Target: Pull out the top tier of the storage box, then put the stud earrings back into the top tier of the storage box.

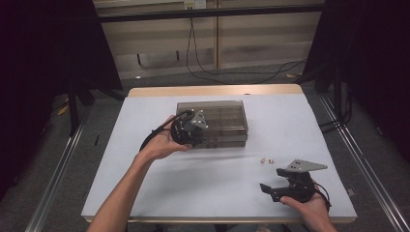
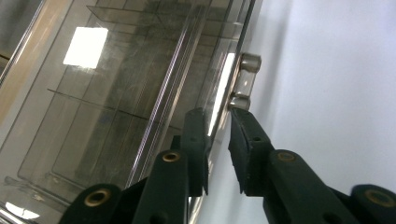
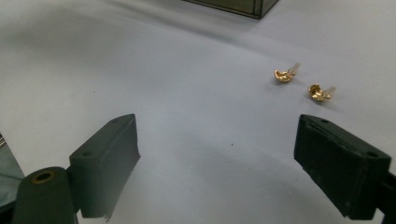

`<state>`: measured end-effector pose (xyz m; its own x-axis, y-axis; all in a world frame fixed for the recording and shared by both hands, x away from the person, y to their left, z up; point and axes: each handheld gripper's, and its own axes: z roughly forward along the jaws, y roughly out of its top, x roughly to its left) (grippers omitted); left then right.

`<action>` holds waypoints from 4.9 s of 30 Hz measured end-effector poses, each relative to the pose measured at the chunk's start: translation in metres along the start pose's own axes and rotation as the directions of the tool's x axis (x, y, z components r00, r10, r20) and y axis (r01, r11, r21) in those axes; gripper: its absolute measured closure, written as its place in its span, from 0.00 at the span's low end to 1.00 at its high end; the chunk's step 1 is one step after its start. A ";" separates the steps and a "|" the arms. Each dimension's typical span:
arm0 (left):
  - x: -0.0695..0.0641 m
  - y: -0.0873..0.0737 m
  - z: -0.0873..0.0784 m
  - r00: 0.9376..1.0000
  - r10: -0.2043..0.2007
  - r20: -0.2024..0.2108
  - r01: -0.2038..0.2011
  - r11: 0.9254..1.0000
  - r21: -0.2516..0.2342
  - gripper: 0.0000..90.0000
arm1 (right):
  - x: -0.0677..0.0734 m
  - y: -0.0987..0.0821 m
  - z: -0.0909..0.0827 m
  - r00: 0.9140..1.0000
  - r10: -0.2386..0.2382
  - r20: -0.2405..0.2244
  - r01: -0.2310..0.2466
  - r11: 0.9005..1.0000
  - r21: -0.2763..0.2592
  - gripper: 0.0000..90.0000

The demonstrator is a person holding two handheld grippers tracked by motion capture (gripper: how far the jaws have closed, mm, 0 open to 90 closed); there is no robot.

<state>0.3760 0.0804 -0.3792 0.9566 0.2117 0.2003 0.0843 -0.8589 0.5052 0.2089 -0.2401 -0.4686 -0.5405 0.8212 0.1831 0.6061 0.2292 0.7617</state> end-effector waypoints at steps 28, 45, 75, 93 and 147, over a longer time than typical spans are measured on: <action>-0.013 0.000 -0.007 0.995 0.082 0.057 -0.085 0.995 0.054 0.93 | 0.001 0.000 -0.001 1.000 -0.006 0.007 0.006 1.000 0.006 0.14; -0.022 -0.002 -0.012 0.991 0.091 0.096 -0.097 0.993 0.064 0.94 | 0.001 0.000 0.000 1.000 -0.010 0.001 0.010 1.000 0.012 0.13; -0.037 -0.005 -0.016 0.988 0.104 0.115 -0.112 0.991 0.072 0.95 | 0.002 0.000 0.000 1.000 -0.001 -0.001 0.001 1.000 0.021 0.13; -0.038 -0.012 -0.020 0.994 0.019 0.112 -0.014 0.999 -0.043 0.89 | 0.000 0.002 0.000 1.000 0.012 0.002 -0.012 1.000 0.002 0.13; -0.089 -0.143 -0.044 0.903 -0.427 -0.051 0.399 0.876 -0.269 0.06 | -0.013 0.007 -0.006 0.998 0.022 -0.055 -0.021 0.999 0.025 0.47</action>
<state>0.2664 0.2045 -0.4323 0.8134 0.5816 0.0084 0.3804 -0.5427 0.7489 0.2164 -0.2521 -0.4614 -0.5581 0.7962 0.2337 0.6314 0.2249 0.7421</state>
